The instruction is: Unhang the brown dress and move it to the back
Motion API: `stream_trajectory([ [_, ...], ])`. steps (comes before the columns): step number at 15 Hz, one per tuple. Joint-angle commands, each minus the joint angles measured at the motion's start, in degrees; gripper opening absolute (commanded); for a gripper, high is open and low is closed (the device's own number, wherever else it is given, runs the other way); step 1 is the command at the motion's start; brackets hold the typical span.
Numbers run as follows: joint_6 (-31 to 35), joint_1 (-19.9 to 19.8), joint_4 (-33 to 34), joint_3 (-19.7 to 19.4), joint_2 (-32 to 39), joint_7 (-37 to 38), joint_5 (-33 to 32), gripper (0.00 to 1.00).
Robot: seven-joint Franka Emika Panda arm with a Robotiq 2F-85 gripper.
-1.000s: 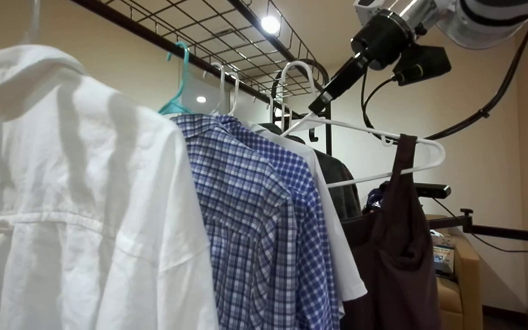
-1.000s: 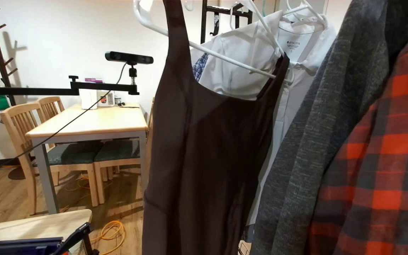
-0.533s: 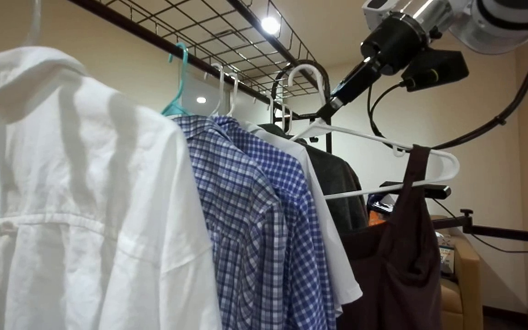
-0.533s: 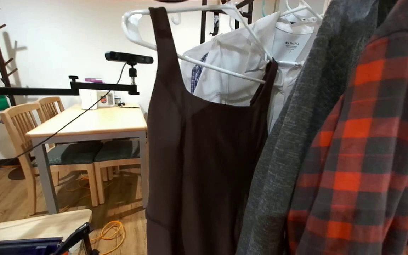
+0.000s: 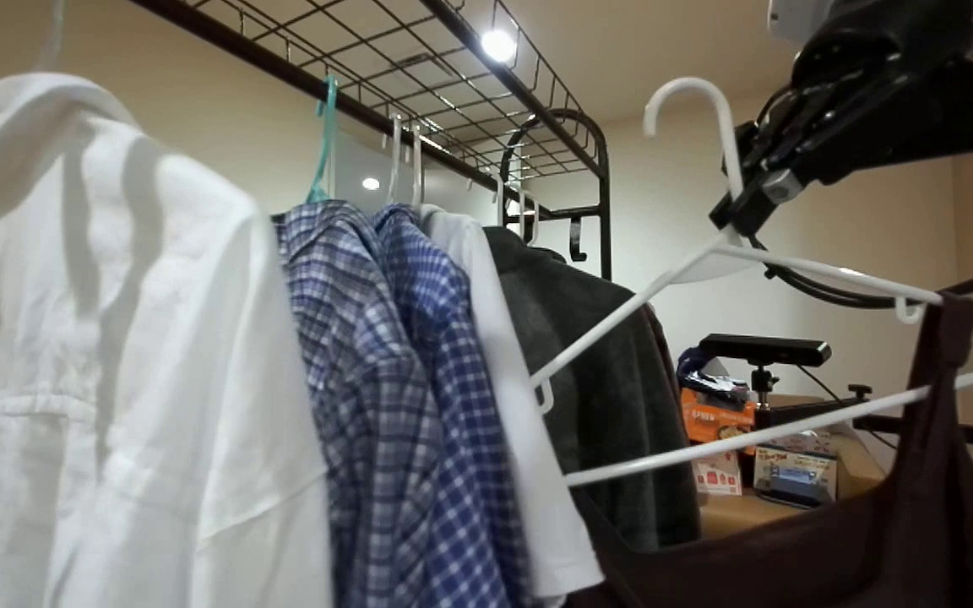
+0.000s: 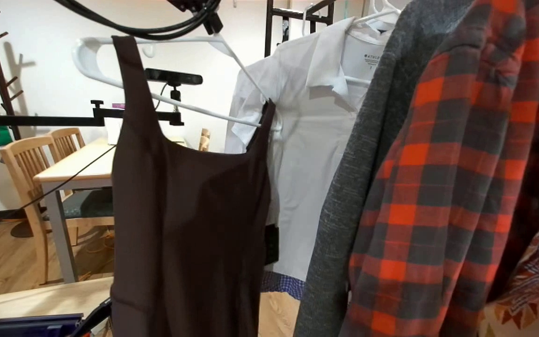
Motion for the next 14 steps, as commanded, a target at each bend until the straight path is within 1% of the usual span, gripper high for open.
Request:
stream_trajectory([
  [1,-0.2,0.0,-0.5,0.8,-0.8,-0.9,1.5,0.09],
  [3,-0.2,1.2,-1.3,1.0,-1.7,-0.9,2.1,0.09],
  [7,-0.2,1.4,-1.3,1.0,-1.8,-1.0,2.3,0.09],
  [8,-0.2,1.4,-1.3,1.0,-1.8,-1.0,2.3,0.07],
  [10,4.6,-0.6,-2.1,4.3,-1.4,2.6,1.9,0.07],
  [12,8.9,-0.3,-2.6,7.4,-0.9,7.2,3.6,0.07],
  [14,15.0,-0.3,-2.7,10.9,0.1,12.7,5.0,0.07],
])
